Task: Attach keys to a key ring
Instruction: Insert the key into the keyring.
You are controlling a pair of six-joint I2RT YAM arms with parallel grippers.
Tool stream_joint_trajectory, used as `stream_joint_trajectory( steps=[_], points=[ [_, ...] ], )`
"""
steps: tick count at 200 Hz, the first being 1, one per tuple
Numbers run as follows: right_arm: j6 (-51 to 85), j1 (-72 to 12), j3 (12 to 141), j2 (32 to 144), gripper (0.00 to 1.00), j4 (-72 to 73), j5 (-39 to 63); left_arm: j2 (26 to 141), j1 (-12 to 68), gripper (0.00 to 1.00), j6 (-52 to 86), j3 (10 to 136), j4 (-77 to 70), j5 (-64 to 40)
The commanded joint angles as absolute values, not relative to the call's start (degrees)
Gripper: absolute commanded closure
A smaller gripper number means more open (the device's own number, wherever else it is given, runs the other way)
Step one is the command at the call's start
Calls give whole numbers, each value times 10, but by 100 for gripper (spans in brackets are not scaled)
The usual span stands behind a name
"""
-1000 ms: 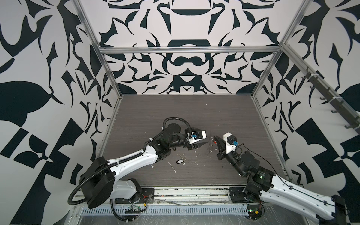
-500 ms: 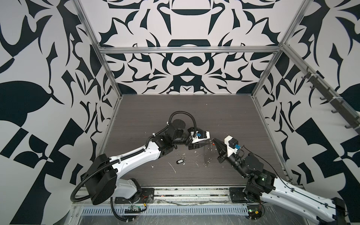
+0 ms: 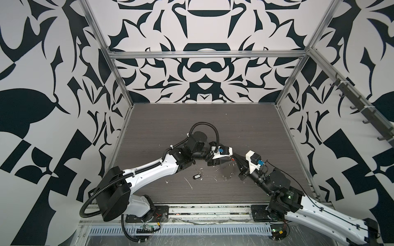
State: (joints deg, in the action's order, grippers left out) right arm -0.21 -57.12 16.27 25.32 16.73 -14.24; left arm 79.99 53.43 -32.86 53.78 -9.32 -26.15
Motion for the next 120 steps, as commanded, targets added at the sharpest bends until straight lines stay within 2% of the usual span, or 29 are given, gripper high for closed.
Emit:
stream_joint_trajectory(
  steps=[1, 120],
  points=[
    [-6, -572, 178, 253, 100, 190, -129, 804, 538, 49, -343, 553, -79, -273],
    [-5, -572, 169, 233, 100, 189, -160, 760, 539, 52, -323, 507, -149, -241]
  ],
)
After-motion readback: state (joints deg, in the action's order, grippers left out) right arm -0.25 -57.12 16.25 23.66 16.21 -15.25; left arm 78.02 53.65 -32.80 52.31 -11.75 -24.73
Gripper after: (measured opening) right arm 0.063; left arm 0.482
